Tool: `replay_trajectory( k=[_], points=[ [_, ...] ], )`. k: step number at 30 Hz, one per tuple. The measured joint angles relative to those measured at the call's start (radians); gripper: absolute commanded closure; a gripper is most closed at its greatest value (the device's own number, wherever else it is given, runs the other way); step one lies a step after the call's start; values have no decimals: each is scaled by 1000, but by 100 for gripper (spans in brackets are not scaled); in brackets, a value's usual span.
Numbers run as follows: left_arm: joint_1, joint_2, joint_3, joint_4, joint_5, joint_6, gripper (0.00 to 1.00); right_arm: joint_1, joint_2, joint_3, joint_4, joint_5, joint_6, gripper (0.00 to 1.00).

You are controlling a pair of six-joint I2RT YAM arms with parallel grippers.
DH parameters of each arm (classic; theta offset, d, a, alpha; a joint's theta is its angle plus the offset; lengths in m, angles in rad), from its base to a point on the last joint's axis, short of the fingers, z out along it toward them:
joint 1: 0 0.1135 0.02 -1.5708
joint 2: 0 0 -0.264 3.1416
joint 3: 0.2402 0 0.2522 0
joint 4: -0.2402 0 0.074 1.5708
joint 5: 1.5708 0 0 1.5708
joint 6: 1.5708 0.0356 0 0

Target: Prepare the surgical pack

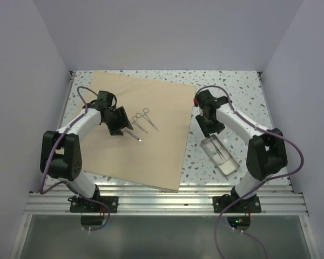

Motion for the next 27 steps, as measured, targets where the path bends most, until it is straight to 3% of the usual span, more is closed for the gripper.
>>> replay_trajectory(
  k=[9,14,23,26,27],
  points=[
    [-18,143,159,-84,-163,-191,45,49,-124,31,0,-98,55,48],
    [-72,256,285,-173,-250,-289,46,71,-127,-29,7,-127,56,47],
    [-140,365,381,-307,-360,-410,46,72,-238,-124,27,-142,60,47],
    [-150,393,383,-328,-371,-438,48,72,-269,-145,33,-148,64,47],
    [-151,403,383,-333,-374,-444,55,72,-275,-151,34,-150,64,47]
  ],
)
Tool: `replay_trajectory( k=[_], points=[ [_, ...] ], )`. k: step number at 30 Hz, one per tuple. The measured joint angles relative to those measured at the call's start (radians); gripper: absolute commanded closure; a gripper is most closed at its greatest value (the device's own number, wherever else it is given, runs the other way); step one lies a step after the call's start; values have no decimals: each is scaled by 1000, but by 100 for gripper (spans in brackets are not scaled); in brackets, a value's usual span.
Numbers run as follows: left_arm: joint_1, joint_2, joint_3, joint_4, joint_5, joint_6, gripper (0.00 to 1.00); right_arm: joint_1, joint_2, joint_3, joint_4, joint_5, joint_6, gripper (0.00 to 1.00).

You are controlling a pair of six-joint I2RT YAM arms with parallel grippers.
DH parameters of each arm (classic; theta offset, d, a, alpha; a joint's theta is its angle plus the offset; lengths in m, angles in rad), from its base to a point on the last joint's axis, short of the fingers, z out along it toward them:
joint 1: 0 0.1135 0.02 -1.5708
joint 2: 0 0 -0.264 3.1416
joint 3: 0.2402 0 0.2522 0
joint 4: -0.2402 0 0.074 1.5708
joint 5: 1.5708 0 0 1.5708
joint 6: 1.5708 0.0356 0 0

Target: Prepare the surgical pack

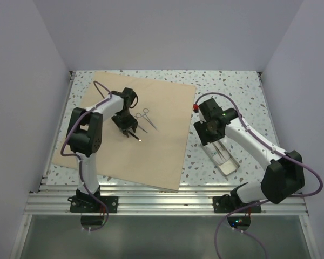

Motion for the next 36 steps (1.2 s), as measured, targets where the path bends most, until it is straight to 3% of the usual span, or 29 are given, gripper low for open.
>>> replay_trajectory(
  k=[8,11,14,20,25,30,36],
  points=[
    [-2,19,1,-6,-13,-37,77,0,-31,-49,11,-20,8,47],
    [-2,19,1,-9,-17,-42,92,0,-31,-51,12,-24,10,47],
    [-2,17,1,-9,-20,-45,100,0,-32,-51,13,-32,13,47],
    [-3,-13,-10,-27,-63,-21,100,9,-26,-14,8,-47,31,47],
    [-2,-183,-95,-24,-60,46,100,18,8,65,39,-123,79,46],
    [-2,-474,-264,73,117,232,100,23,38,65,209,-340,242,48],
    [-2,-684,-450,271,407,430,100,120,125,32,552,-542,488,37]
  ],
)
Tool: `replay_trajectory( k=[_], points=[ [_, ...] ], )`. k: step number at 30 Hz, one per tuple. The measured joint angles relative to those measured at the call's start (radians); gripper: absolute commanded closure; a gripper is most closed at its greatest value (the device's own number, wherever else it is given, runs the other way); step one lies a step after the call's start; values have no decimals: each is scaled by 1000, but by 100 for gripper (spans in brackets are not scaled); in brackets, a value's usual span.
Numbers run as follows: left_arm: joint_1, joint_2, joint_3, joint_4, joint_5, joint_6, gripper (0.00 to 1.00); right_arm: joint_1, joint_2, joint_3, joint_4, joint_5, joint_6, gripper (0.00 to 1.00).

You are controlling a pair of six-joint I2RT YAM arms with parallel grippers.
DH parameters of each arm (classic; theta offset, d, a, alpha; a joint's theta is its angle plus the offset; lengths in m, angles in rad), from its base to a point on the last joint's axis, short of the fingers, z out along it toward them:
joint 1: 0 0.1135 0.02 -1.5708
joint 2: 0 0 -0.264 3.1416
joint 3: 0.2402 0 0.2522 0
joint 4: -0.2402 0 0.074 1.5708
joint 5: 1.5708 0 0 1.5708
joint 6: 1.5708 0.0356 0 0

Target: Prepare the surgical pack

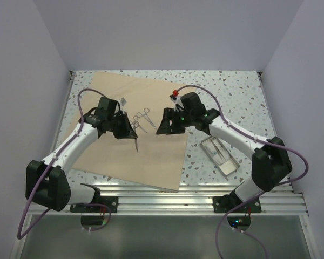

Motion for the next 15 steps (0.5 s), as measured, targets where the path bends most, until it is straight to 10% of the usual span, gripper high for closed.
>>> replay_trajectory(
  k=[15],
  points=[
    [4,-121,-174,244,346,78,100,92,156,10,335,-106,256,40]
  ],
)
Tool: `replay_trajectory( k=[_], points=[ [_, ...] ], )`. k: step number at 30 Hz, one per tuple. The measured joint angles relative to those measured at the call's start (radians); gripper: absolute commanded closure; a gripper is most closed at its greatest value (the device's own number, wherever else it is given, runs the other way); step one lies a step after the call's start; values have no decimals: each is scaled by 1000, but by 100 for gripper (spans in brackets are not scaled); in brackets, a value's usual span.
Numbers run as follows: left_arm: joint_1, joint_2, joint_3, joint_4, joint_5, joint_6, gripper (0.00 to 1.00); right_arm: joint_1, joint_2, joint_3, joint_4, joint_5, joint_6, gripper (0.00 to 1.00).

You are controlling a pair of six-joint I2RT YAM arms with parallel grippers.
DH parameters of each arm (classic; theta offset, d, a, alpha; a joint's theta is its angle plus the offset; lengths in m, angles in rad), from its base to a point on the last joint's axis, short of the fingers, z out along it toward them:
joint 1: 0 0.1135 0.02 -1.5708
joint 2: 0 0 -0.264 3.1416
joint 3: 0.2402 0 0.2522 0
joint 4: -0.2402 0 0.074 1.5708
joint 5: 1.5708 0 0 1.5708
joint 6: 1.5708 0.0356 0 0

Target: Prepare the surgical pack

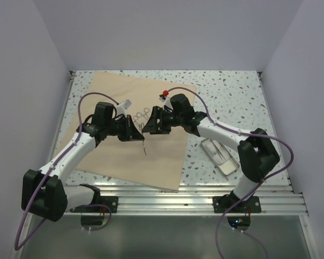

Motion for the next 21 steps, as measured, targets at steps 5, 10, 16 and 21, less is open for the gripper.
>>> replay_trajectory(
  k=[5,10,16,21],
  points=[
    [-2,22,1,1,8,-1,100,29,5,11,4,35,3,46],
    [-2,61,18,-3,32,-5,100,72,36,69,-25,134,-24,57],
    [-2,69,54,-12,39,-2,100,99,93,150,-87,212,-70,87],
    [-2,82,63,-23,35,9,60,108,111,187,-140,226,-81,100]
  ],
)
